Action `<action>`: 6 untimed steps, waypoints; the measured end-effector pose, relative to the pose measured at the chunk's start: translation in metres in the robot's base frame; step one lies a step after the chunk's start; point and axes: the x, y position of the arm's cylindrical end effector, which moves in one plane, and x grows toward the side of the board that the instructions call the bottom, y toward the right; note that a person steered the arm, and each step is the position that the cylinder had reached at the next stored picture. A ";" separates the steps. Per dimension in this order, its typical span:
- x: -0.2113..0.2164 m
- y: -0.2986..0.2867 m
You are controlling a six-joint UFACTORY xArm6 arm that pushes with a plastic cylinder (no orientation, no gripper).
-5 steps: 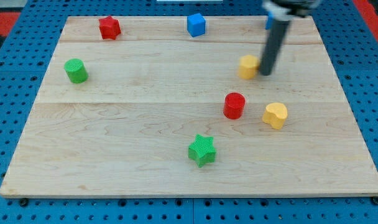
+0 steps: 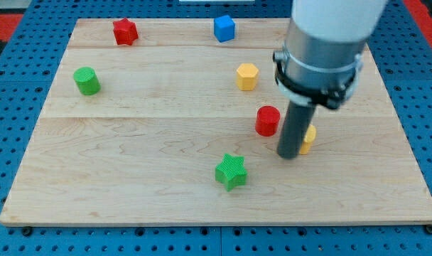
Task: Push the yellow heart right to the red circle
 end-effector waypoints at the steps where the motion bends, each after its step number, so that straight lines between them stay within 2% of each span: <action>1: -0.010 0.053; 2: -0.012 0.070; 4: 0.015 0.077; 6: -0.057 0.100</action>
